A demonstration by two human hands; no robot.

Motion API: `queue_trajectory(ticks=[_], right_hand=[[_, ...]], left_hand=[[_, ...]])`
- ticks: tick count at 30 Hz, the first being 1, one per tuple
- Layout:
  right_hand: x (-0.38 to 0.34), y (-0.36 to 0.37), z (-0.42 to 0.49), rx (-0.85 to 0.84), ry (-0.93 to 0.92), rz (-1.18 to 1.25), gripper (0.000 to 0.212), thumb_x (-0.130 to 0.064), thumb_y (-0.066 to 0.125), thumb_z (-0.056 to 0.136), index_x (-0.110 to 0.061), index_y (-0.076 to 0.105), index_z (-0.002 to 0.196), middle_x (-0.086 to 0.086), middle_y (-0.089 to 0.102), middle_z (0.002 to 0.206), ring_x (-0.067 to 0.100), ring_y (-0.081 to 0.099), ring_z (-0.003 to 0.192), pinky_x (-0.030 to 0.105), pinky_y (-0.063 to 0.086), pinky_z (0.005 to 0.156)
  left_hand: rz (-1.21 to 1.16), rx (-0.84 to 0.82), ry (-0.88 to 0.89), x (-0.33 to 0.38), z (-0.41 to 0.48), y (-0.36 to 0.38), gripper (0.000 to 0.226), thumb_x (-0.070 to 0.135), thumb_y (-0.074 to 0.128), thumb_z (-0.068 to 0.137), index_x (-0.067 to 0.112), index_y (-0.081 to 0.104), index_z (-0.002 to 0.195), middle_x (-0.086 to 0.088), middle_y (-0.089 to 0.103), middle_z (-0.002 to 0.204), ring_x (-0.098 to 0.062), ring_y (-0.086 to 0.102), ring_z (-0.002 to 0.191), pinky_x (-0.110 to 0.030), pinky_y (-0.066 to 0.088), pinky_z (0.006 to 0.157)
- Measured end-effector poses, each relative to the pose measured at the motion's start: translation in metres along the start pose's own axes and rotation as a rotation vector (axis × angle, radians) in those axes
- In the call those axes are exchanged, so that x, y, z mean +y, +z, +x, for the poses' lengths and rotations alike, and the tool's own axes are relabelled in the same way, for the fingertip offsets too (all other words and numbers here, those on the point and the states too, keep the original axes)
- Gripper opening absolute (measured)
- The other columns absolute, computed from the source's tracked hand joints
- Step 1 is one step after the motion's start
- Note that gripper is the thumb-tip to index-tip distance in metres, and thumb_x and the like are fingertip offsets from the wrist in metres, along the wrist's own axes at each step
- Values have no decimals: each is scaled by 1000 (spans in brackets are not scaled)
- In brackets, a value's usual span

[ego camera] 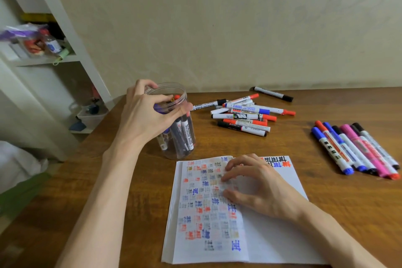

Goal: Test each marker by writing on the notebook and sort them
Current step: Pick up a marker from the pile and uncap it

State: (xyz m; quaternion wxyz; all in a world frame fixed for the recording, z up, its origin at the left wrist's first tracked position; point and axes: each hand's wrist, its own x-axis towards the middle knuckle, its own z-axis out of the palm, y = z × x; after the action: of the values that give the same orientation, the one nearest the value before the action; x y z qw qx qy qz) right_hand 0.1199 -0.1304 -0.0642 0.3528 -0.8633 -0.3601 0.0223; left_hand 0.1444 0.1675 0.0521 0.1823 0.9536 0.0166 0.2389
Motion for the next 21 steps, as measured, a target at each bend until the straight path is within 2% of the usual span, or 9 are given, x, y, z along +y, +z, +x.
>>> queue_trajectory(ticks=[4,7,10,12,13,15,17,19,21], right_hand=[[0,0,0,6,-2,5,32,-64,74,88,-43,76,113,-33,56,125,0,47,130,26,41,108],[-1,-1,-1,1,8,6,34,-64,73,88,-43,76,114,-33,56,125,-1,46,130,25,41,109],[0,-5,-3,5,28,31,35,-64,74,88,-42,76,115,-31,58,126,-1,48,130,27,44,107],[1,-8,-3,24,38,40,34,-62,73,89,-41,76,116,-30,60,126,-2,49,128,27,45,105],[1,-10,-3,40,49,46,33,-60,73,89,-40,76,115,-29,62,125,-2,50,126,26,45,105],[3,-15,-3,90,74,61,29,-55,74,91,-37,77,113,-26,65,121,0,54,122,26,46,102],[7,-19,-4,161,93,56,23,-48,74,93,-34,78,112,-21,68,115,4,59,114,28,50,96],[13,-26,-5,240,137,19,18,-34,76,94,-32,79,112,-17,71,110,4,64,105,24,53,87],[19,-34,-6,333,240,-13,22,-19,77,94,-30,79,113,-12,72,108,2,66,96,13,51,78]], left_hand=[[-14,-30,-29,4,-1,-2,100,93,51,57,24,74,124,-2,40,140,-23,37,133,-37,47,91],[-79,76,-12,2,-4,9,97,98,48,65,26,73,125,-2,44,137,-19,40,131,-38,49,95],[-120,425,103,16,-17,25,62,66,71,86,18,72,125,-9,51,135,-21,45,129,-37,46,105],[-185,648,241,42,-35,37,32,33,74,94,8,74,114,-16,58,123,-26,54,117,-32,46,98],[-222,663,305,57,-44,43,22,22,70,96,6,74,110,-15,60,116,-26,58,109,-30,48,93],[-282,477,352,86,-53,61,19,14,64,97,8,71,113,-7,63,109,-19,62,98,-28,52,84],[-279,128,230,105,-48,84,30,19,65,97,19,63,128,5,64,111,-8,63,97,-24,54,81],[-205,-180,78,114,-36,108,44,29,65,99,31,51,140,12,62,124,-5,62,109,-23,52,86],[-109,-335,40,119,-27,127,51,29,64,100,34,45,147,11,55,142,-9,57,126,-29,51,97]])
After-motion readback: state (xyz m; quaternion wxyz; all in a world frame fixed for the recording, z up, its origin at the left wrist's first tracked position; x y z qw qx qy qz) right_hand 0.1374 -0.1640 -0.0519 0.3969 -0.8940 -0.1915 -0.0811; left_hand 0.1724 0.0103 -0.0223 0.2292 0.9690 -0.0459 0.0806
